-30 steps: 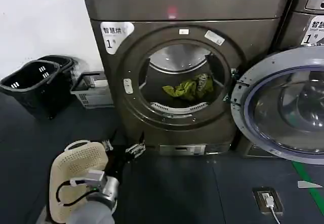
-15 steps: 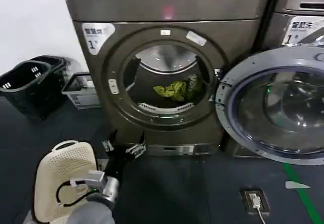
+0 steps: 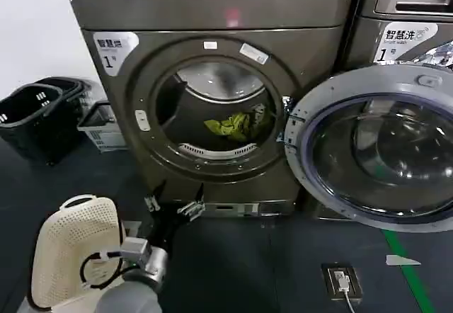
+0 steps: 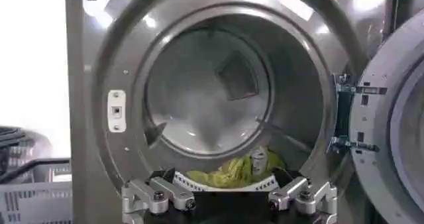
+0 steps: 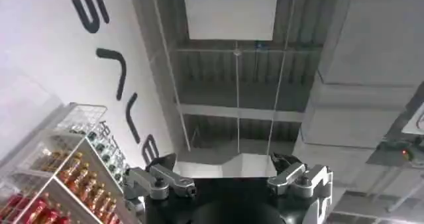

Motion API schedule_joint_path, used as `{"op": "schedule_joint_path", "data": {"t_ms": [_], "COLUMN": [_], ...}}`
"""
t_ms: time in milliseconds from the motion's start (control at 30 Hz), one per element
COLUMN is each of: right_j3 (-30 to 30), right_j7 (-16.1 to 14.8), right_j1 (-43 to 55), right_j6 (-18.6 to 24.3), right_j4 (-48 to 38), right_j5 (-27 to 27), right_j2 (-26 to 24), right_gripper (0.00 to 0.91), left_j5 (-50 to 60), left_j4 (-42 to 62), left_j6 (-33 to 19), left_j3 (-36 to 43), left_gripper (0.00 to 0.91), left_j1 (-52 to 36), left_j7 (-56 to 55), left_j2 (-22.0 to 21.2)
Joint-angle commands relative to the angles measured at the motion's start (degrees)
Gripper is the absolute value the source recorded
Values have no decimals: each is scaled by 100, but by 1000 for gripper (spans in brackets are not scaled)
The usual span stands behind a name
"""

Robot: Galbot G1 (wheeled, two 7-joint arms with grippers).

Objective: Grasp the clothes from the dryer.

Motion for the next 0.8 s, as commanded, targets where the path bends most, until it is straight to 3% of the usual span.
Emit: {"op": "schedule_joint_path", "data": {"t_ms": [33,800], "right_j3": [0,-80], "right_j7": [0,-53], "right_j1": [2,7], "right_j6": [2,62], "right_j4": [-2,35], "right_j5": [1,-75], "right_j2": [-4,31], "right_gripper": [907,907], "left_j5": [3,16], "left_j4": [-1,-55], "left_j6": [-2,-4], "left_j3": [-2,9], "left_gripper": [907,907], "left_j1": [2,23], "left_j7": [0,-2], "left_j2": [-1,-2]}}
